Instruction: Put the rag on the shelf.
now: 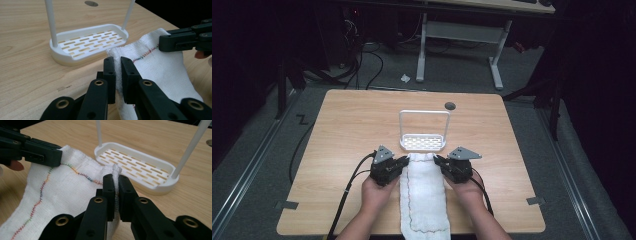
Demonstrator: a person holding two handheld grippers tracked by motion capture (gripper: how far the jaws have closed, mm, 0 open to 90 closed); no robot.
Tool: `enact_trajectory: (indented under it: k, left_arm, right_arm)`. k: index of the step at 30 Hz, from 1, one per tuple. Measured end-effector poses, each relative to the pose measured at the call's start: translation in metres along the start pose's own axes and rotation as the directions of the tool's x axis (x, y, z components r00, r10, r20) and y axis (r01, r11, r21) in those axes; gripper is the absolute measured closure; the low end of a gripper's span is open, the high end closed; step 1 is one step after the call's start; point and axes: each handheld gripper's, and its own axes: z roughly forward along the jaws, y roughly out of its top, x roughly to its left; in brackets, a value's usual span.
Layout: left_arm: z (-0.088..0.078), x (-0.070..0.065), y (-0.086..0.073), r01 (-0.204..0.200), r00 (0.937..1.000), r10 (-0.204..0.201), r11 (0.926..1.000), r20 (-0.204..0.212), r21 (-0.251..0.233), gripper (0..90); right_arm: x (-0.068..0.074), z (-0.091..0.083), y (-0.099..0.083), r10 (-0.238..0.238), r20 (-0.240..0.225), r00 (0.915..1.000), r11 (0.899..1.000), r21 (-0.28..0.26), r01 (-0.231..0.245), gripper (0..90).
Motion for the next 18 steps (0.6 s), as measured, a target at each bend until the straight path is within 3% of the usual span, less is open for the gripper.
enact_trajectory:
  k: [4, 9, 18]
  left_arm:
    - [-0.01, -0.004, 0.007, 0.006, 0.9998, -0.007, 0.9992, -0.018, -0.038, 83.3]
    - [-0.02, -0.007, 0.021, 0.001, 1.0, -0.001, 0.9967, 0.005, -0.081, 83.3]
    - [-0.032, -0.016, 0.053, -0.063, 0.9976, 0.066, 0.9859, 0.021, -0.155, 83.2]
  right_arm:
    - [0.007, -0.009, 0.008, -0.044, 0.016, 0.9989, 0.998, -0.039, 0.045, 85.7]
    - [0.01, -0.018, 0.016, -0.054, 0.019, 0.9984, 0.996, -0.076, 0.055, 85.7]
    - [0.008, -0.043, 0.042, -0.054, 0.032, 0.9981, 0.984, -0.168, 0.058, 85.7]
